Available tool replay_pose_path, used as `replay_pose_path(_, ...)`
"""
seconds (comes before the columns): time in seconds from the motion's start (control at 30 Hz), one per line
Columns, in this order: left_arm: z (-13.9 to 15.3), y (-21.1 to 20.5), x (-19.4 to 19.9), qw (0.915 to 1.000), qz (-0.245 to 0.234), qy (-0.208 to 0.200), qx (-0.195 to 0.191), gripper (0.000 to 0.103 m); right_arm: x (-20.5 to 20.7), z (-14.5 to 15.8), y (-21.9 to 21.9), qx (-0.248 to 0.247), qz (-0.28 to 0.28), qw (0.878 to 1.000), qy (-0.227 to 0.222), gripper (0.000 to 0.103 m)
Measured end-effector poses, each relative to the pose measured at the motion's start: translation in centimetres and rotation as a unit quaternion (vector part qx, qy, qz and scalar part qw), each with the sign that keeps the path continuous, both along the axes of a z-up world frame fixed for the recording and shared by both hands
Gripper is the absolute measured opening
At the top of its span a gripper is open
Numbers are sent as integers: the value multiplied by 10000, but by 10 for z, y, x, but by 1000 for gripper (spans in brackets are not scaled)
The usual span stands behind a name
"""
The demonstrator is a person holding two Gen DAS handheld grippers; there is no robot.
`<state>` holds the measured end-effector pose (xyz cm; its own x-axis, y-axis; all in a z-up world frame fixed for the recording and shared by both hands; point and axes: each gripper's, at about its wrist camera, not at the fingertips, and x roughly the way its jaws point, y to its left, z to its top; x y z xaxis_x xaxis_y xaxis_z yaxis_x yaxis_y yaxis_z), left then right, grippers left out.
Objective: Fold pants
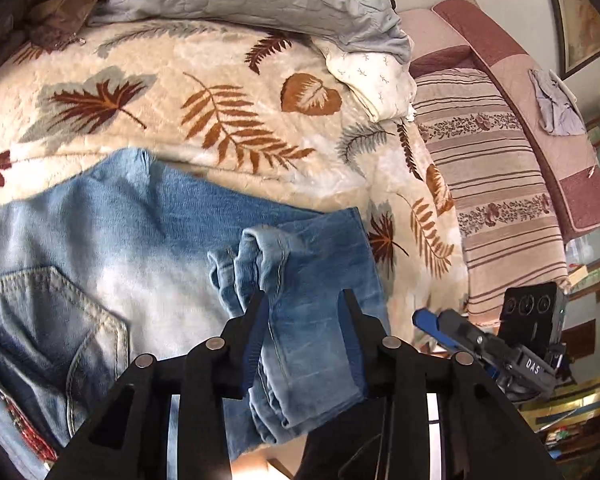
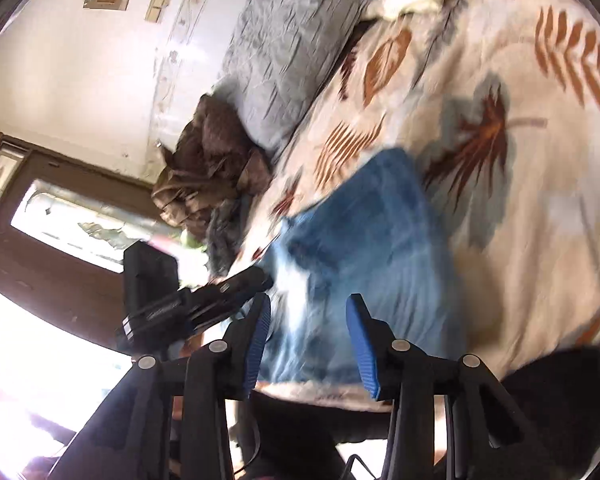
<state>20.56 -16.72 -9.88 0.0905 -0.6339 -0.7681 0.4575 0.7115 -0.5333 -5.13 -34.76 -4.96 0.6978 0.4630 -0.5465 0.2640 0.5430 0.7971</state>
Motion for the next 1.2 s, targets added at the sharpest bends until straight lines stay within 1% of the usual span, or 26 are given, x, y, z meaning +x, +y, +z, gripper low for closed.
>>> replay_pose_path(0.07, -1, -15, 4, 9998, -76, -9, 160, 36, 26, -4, -11, -402, -53, 9990, 162, 42)
replay_pose_path(0.1, -3, -21, 6, 9998, -107, 31, 175, 36, 40, -6, -13, -513, -53, 9985, 172, 38)
replay_pose_path(0.17, -9, -34, 13, 9995, -61, 103, 282, 35, 67, -10, -16, -468, 14, 9989, -40, 15)
replay_pose_path(0.2, -14, -40, 18, 9991, 19, 93, 409, 35, 79, -14, -16, -404, 82, 9991, -79, 13)
replay_pose_path(0.23, -22, -43, 24, 9980, 129, 72, 614, 31, 93, -20, -14, -444, 154, 9989, -49, 13)
replay_pose_path(0.27, -34, -47, 30, 9962, 230, 89, 833, 24, 104, -28, -13, -600, 212, 9980, 66, 13)
replay_pose_path(0.3, -46, -52, 37, 9944, 295, 183, 995, 21, 114, -38, -11, -782, 262, 9962, 280, 13)
replay_pose_path(0.33, -57, -51, 42, 9939, 347, 278, 1007, 10, 123, -54, -9, -848, 362, 9940, 589, 9)
replay_pose_path(0.37, -60, -50, 46, 9944, 430, 312, 908, 4, 129, -71, -8, -818, 440, 9917, 883, 0)
replay_pose_path(0.43, -62, -46, 52, 9955, 443, 542, 635, 4, 121, -84, -15, -535, 271, 9953, 758, 0)
replay_pose_path(0.5, -60, -38, 55, 9947, 476, 797, 452, 4, 116, -79, -18, -437, 279, 9960, 728, 0)
replay_pose_path(0.53, -55, -33, 54, 9947, 494, 821, 386, 4, 112, -73, -18, -516, 273, 9956, 730, 2)
replay_pose_path(0.57, -48, -28, 51, 9955, 486, 752, 320, 6, 107, -65, -17, -600, 289, 9955, 681, 8)
replay_pose_path(0.63, -32, -19, 40, 9976, 370, 547, 225, 7, 94, -45, -13, -833, 388, 9941, 585, 10)
replay_pose_path(0.7, -22, -12, 25, 9990, 157, 391, 123, 16, 78, -28, -3, -1064, 585, 9913, 502, 15)
replay_pose_path(0.73, -19, -12, 17, 9994, 57, 327, 129, 28, 69, -20, 2, -1189, 663, 9894, 495, 23)
replay_pose_path(0.77, -19, -14, 8, 9995, -29, 259, 184, 41, 60, -16, 9, -1299, 751, 9873, 515, 33)
replay_pose_path(0.8, -22, -15, 2, 9994, -92, 194, 264, 44, 53, -16, 16, -1379, 855, 9850, 592, 39)
replay_pose_path(0.83, -28, -19, -5, 9990, -142, 134, 407, 45, 48, -20, 23, -1466, 965, 9818, 729, 43)
replay_pose_path(0.9, -49, -18, -8, 9963, -226, 247, 789, 44, 41, -34, 35, -1760, 1119, 9727, 1018, 41)
replay_pose_path(0.93, -52, -15, -12, 9957, -177, 223, 881, 42, 37, -38, 38, -1865, 1107, 9712, 991, 41)
replay_pose_path(0.97, -50, -11, -14, 9961, -95, 112, 865, 36, 34, -37, 40, -1927, 1023, 9715, 927, 41)
replay_pose_path(1.03, -43, -4, -15, 9962, -72, 270, 827, 32, 33, -31, 40, -1950, 934, 9714, 979, 41)
replay_pose_path(1.1, -32, 14, -10, 9973, 77, 349, 637, 31, 31, -22, 42, -1926, 865, 9733, 902, 43)
replay_pose_path(1.13, -24, 27, -8, 9977, 205, 248, 591, 31, 31, -17, 46, -1975, 895, 9725, 855, 43)
replay_pose_path(1.2, -4, 56, -6, 9978, 470, -7, 471, 31, 36, -6, 63, -2254, 1044, 9658, 748, 44)
